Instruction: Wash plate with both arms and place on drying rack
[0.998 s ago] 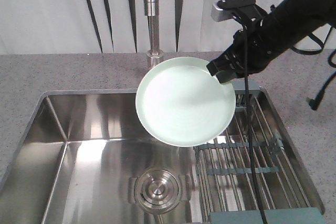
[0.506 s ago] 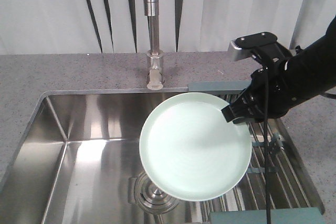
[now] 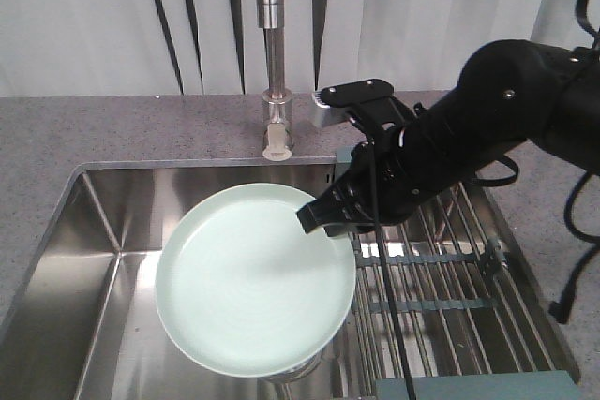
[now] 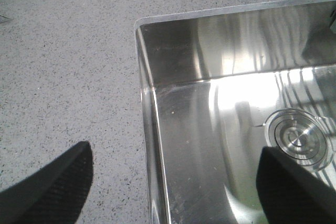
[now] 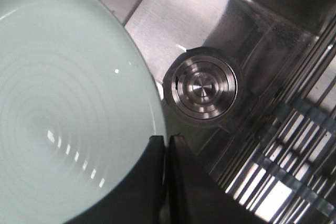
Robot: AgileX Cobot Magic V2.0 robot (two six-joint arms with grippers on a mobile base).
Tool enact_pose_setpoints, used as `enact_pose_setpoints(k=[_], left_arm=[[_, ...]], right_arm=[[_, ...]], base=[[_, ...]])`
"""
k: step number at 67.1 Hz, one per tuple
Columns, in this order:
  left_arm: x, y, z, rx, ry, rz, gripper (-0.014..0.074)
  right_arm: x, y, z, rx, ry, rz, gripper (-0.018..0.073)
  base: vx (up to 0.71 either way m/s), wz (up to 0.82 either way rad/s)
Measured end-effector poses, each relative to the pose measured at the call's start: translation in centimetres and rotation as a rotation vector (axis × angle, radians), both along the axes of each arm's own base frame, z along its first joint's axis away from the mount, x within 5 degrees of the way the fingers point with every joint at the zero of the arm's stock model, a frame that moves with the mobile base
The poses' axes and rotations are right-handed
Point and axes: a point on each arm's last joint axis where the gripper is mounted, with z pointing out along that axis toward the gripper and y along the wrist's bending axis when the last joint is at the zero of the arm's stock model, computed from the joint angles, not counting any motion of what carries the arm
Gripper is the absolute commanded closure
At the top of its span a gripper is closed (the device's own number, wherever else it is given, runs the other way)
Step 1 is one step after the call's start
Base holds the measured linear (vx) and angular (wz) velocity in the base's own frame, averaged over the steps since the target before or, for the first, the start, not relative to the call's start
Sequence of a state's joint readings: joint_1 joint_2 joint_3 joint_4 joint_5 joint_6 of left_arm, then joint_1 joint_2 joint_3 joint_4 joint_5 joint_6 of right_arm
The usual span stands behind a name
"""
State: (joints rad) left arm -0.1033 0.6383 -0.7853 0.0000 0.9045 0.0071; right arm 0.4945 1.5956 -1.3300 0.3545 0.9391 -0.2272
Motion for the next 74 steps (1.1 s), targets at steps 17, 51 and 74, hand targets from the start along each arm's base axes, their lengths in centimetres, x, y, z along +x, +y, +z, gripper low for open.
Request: enact_pose_setpoints(k=[17, 51, 74], left_arm=[[0.0, 0.0, 0.0, 0.000, 0.000, 0.000, 0.0012], [0.0, 0.0, 0.0, 0.000, 0.000, 0.000, 0.0012], [0.0, 0.0, 0.0, 0.000, 0.000, 0.000, 0.0012]], right_arm=[[3.7, 2.0, 0.2, 0.000, -0.015, 0.007, 0.0561], [12.0, -0.9, 0.0, -0.021, -0.019, -0.059, 0.0561], [12.7, -4.4, 0.0, -0.049, 0.025, -0.106, 0.0561]], base=[[0.00, 0.00], [0.00, 0.00], [0.00, 0.00]])
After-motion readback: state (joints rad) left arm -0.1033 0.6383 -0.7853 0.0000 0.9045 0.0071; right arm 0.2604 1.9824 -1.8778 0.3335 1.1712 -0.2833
